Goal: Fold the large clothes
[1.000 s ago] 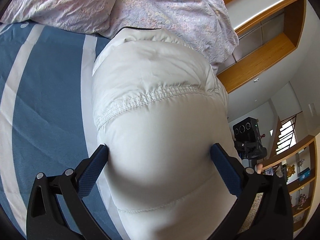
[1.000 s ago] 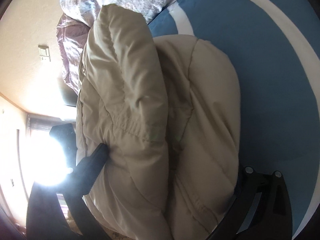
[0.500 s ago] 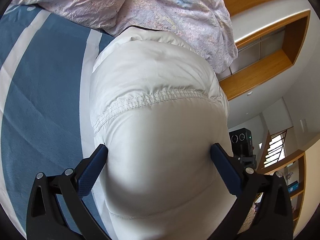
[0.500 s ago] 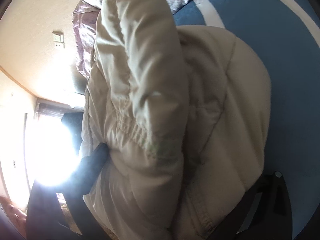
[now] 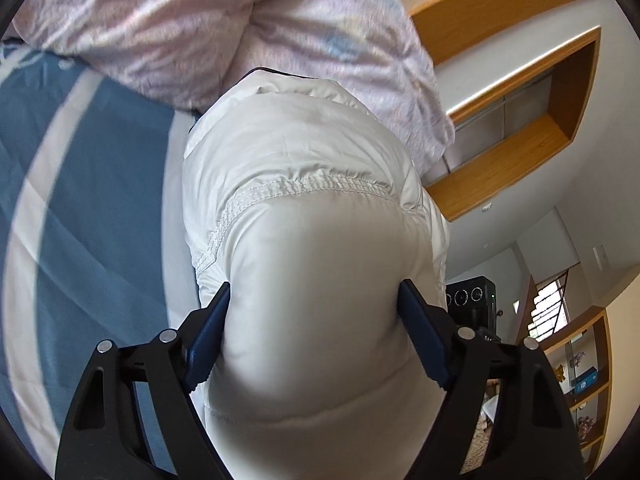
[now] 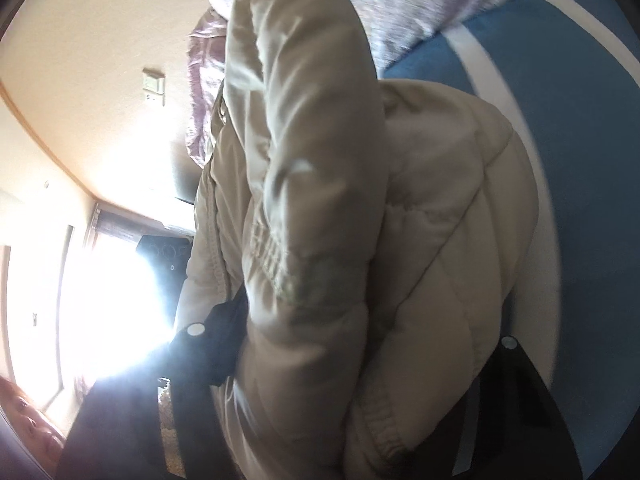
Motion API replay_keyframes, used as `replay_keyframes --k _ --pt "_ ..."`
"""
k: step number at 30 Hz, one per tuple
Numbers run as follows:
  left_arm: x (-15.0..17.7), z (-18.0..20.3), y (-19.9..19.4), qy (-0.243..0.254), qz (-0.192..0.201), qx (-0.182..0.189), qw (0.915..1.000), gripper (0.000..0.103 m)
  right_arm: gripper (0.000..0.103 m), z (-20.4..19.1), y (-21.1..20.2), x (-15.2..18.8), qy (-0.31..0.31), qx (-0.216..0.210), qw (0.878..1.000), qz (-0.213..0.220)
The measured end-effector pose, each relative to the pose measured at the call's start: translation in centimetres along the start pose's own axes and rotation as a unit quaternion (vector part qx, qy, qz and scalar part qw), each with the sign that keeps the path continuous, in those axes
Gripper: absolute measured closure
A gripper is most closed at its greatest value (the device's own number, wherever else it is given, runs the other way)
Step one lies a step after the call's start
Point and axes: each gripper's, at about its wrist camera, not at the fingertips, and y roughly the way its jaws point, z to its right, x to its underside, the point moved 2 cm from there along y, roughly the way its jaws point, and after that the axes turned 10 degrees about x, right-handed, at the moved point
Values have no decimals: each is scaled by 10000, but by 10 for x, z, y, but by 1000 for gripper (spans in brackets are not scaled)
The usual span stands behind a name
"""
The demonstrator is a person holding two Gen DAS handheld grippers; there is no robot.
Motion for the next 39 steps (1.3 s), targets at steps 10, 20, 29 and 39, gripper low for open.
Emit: replay_keyframes --k 10,20,29,39 --pt "-27 -20 -71 -92 845 -324 9959 22 42 -44 60 -33 -514 -57 9980 -367" --pt "-37 -55 -113 -310 1306 -786 9878 22 42 -74 121 -50 -863 103 9930 -801" --pt "-34 -77 -106 -75 1242 -1453 9815 21 33 -61 150 -51 -657 521 9943 -659" --pt "-37 -39 -123 660 1265 -2467 9585 18 19 -103 81 -29 -1206 2230 9637 835"
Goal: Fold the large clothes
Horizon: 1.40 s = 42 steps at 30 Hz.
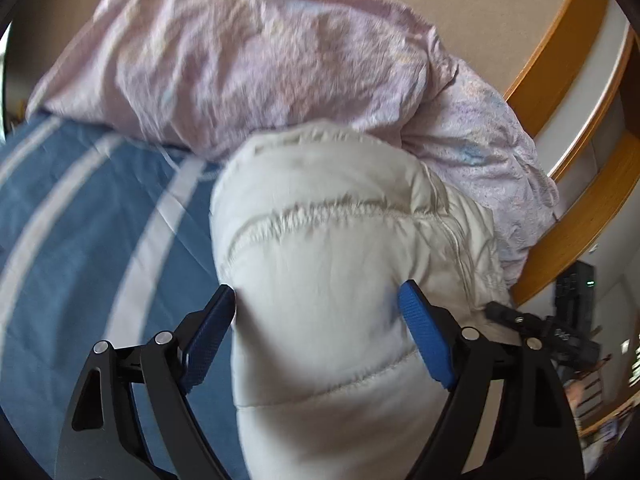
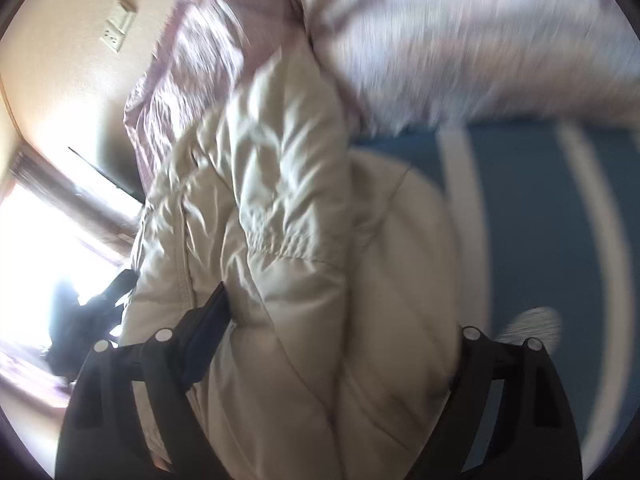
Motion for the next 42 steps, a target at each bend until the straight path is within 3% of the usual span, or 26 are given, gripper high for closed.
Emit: replay_keyframes --k 2,4,5,7,11,12,14,18,22,31,38,40,42 --pt "-5 8 -13 323 234 -279 9988 16 18 -5 -22 0 -226 591 9968 489" --pt "-10 18 -23 604 388 -416 9966 13 18 -10 -49 2 -443 1230 9847 1154" --pt "-11 23 -25 735 411 -434 9955 13 18 -13 -58 1 -492 1369 9794 1398" --pt "-13 31 -20 903 361 -424 9944 13 22 -28 -65 1 -641 1191 9776 1611" --pt "-9 39 4 1088 122 -433 9930 13 69 -50 -38 1 -1208 1169 9785 1196" --pt "-6 41 10 1122 30 -435 9927 13 76 -52 -34 5 -1216 1143 9799 1095" --pt "-2 44 20 1241 -72 -532 9908 13 77 -48 -24 8 -1168 1062 9824 998" --pt "5 47 34 1512 -135 -673 9861 13 78 -59 0 14 -1554 1436 9734 875" --pt "8 46 43 1572 -221 -703 9848 12 79 -54 25 14 -1371 1353 9790 666" --pt "19 44 64 1671 -258 -931 9812 7 79 -51 48 27 -1480 1543 9735 815" --pt "27 44 69 1769 -173 -1094 9780 6 78 -50 44 26 -1387 1636 9738 753" --pt "26 43 69 1759 -223 -1080 9782 6 77 -51 29 17 -1136 1407 9807 747" --pt "26 43 69 1757 -222 -1079 9783 6 75 -53 11 1 -841 1105 9851 1013"
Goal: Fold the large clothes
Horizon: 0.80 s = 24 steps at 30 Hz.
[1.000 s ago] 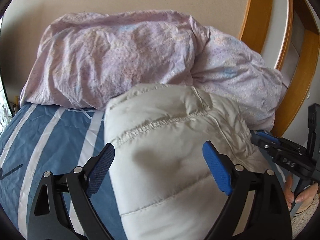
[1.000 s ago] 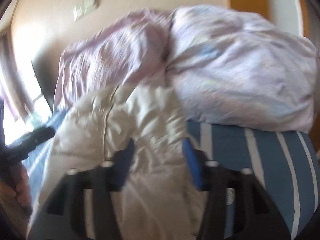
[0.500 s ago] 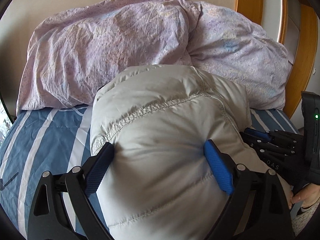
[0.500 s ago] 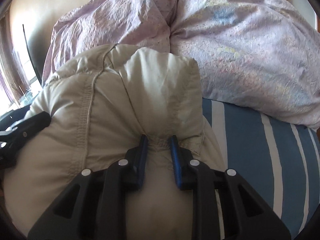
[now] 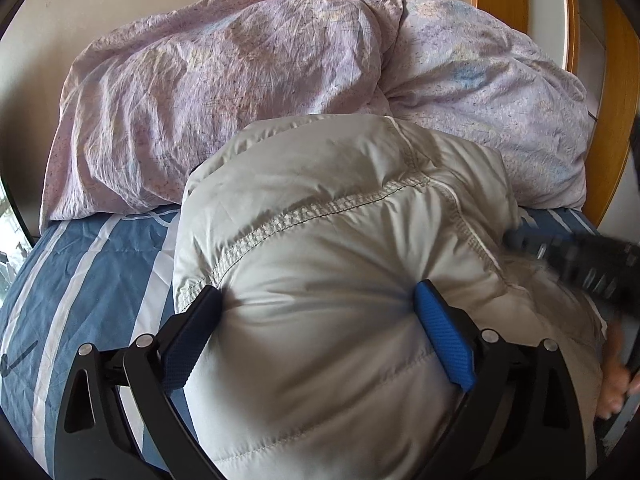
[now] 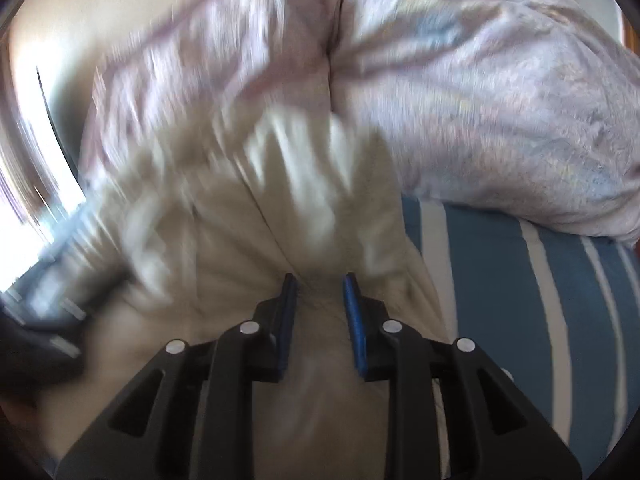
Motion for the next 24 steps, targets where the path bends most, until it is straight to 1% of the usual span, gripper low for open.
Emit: replay_keyframes --k 2,4,7,9,13,15,17,18,22,24 --pt "0 1 1 10 -16 -14 10000 6 73 -2 4 -13 55 -16 10000 -6" --pt "0 0 1 4 -12 -14 10000 6 73 -6 25 -21 -8 88 9997 -207" --pt "-1 1 2 -13 8 -22 10000 5 72 -10 52 -17 -123 268 9989 -362" --pt "-2 3 4 6 11 -51 10000 5 72 -13 60 -11 -242 393 9985 -311" --pt "-2 7 7 28 15 -85 10000 5 72 -6 72 -6 -70 276 9990 -338" --pt "-3 9 8 58 37 -161 9998 4 72 -5 72 -6 -67 310 9990 -324" --pt "-4 9 6 76 15 -202 9998 4 71 -4 63 -6 -72 382 9987 -320" --pt "-4 9 3 55 2 -214 9998 4 69 -2 53 -4 -43 362 9989 -300" --pt "-4 3 -23 -254 -13 -16 9997 5 68 13 2 9 142 66 9998 -148" --pt "-2 5 -36 -288 8 10 9996 5 68 20 -22 19 173 -40 9998 -61"
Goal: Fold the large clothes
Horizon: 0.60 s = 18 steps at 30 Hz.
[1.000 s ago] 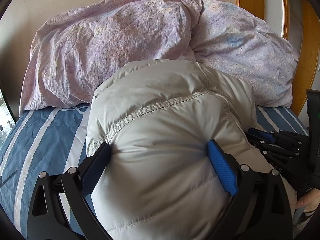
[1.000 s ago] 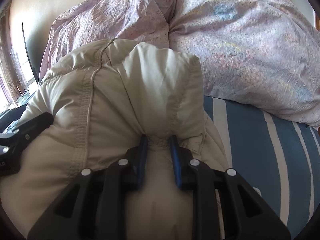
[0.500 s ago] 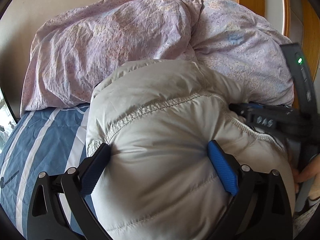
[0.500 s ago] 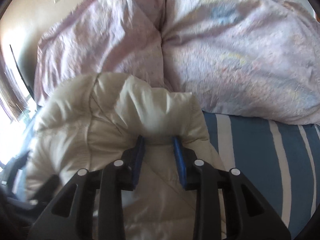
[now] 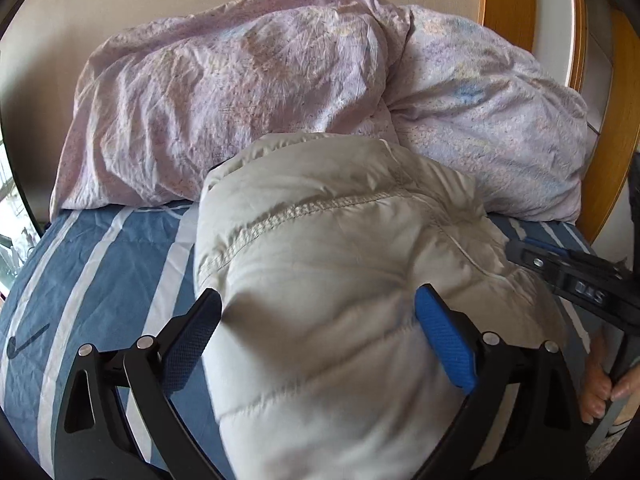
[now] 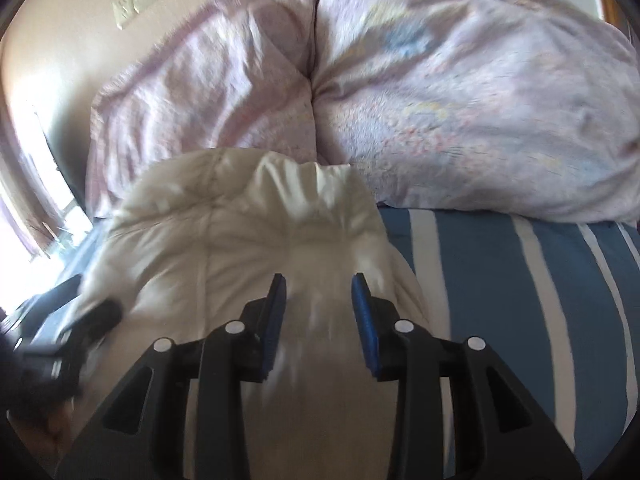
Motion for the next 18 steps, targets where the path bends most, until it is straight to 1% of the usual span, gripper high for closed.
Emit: replay_keyframes --k 3,5,6,7,9,13,18 --pt "7 10 -12 128 27 81 9999 5 68 7 -12 15 -23 -51 10000 -64" --pt "12 17 -11 230 -31 100 9997 5 68 6 -7 22 -136 42 9998 -149" --pt "15 19 -9 266 -40 53 9996 4 65 5 -3 26 -192 121 9996 -175" --pt "16 20 -7 261 -51 56 9996 4 65 3 1 28 -259 167 9993 -203" --pt "17 18 -1 211 -95 86 9997 2 60 3 10 33 -365 257 9987 -254" --pt "19 18 8 284 -133 -4 9995 1 59 8 25 38 -284 122 9988 -380" --pt "22 20 15 301 -50 -94 9995 1 58 7 33 43 -309 101 9989 -327"
